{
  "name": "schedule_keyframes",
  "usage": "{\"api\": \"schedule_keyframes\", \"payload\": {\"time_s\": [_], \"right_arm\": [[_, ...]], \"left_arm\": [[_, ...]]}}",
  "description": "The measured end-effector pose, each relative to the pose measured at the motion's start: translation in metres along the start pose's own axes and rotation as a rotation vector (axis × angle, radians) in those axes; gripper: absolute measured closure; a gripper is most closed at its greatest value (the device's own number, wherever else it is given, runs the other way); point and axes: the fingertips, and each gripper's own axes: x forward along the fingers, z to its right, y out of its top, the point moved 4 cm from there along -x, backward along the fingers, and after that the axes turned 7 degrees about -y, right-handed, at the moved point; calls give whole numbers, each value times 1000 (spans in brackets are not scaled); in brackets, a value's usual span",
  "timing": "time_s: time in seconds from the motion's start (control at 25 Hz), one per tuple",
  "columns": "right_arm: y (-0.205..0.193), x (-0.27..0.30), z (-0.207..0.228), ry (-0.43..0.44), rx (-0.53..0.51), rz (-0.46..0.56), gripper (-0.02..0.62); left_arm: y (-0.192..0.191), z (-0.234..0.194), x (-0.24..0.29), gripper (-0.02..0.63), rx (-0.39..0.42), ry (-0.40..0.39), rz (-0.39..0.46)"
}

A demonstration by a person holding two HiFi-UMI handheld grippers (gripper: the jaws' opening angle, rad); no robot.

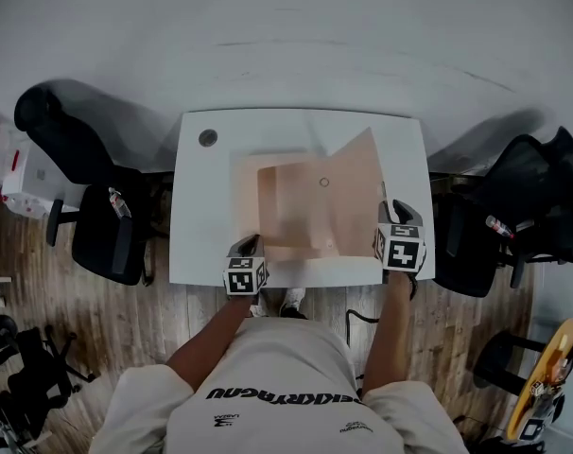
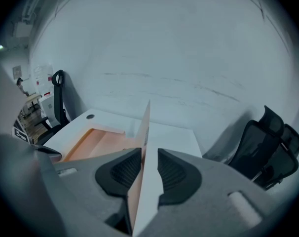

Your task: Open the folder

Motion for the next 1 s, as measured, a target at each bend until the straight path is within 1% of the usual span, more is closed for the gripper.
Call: {"api": "schedule_keyframes", "payload": {"time_s": [0.36,0.64,1.0], "right_arm": [[5,-14,-15,42,-7,54,466],[9,-26,-22,69,24,95,465],[12,-42,-35,103,21,137,460]], "left_arm": [[4,4,-9,607,14,-21,33],[6,7,-16,607,32,-34,48],[7,9,-23,607,42,-41,65]]}}
